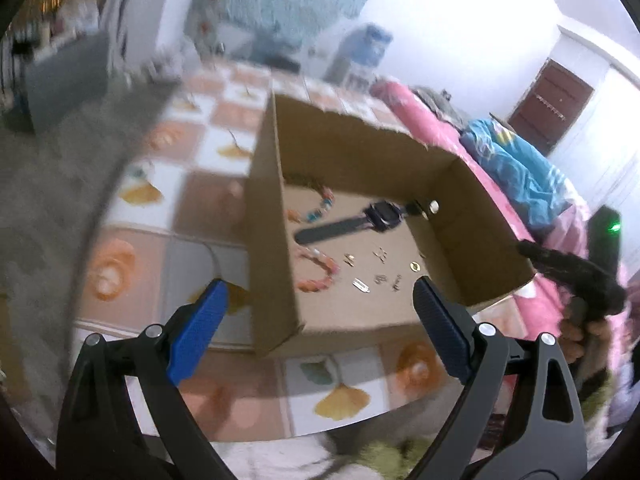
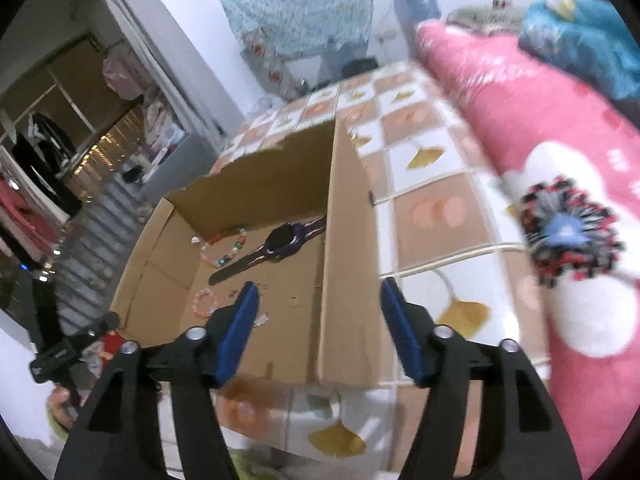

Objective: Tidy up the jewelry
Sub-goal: 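Withdraw both grippers from the box back toward the table edge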

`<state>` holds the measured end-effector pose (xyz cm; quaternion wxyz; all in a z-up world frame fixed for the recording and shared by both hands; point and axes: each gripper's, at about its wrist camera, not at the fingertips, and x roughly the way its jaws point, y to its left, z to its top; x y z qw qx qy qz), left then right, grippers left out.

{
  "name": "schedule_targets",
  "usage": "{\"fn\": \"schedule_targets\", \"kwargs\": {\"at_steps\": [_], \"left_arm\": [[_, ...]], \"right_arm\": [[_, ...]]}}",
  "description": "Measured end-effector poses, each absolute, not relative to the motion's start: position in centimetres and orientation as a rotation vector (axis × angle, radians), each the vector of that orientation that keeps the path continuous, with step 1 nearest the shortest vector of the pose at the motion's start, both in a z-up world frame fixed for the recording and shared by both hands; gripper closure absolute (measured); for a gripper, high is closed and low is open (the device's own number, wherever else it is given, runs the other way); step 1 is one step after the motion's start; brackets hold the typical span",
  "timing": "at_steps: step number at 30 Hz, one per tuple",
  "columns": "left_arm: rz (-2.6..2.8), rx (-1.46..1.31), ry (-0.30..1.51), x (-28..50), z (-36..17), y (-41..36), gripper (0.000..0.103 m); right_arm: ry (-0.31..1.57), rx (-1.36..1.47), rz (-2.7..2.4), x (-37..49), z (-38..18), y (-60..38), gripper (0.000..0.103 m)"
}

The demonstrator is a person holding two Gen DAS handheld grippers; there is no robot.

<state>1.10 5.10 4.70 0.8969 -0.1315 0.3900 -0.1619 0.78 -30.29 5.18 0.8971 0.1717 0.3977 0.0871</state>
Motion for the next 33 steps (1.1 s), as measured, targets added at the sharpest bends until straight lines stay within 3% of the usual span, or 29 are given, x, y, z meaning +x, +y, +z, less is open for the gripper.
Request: {"fn": "schedule_targets", "kwargs": {"at_steps": [9, 14, 18, 23, 26, 33], "left_arm": [[-0.17, -0.148, 0.713, -3.9, 7.0, 4.5, 0.008], [-0.11, -0.09, 0.69, -4.3, 8.0, 3.8, 0.008], [-0.056, -0.13, 0.618, -4.6, 9.9, 4.3, 0.008], [0.013, 0.034, 0.59, -4.5, 11.4, 3.0, 0.008], [0.011, 0.064, 0.61, -4.4, 10.8, 1.9, 0.008], [-0.046, 0.015, 0.847, -3.0, 6.4, 0.2, 0.008]], "right_arm": [[0.804, 0.129, 0.15, -6.1, 5.7, -25.0, 0.018], [0.794, 0.013, 0.13, -7.2, 5.2, -20.8, 0.015], [0.699, -0.086, 0.085, -8.0, 6.8, -18.5, 0.011], [0.564, -0.098, 0.061, -9.0, 9.3, -17.7, 0.007], [0.584, -0.078, 0.033, -8.5, 9.2, -17.5, 0.007], [0.746, 0.016, -0.007, -6.8, 6.5, -18.3, 0.007]]}}
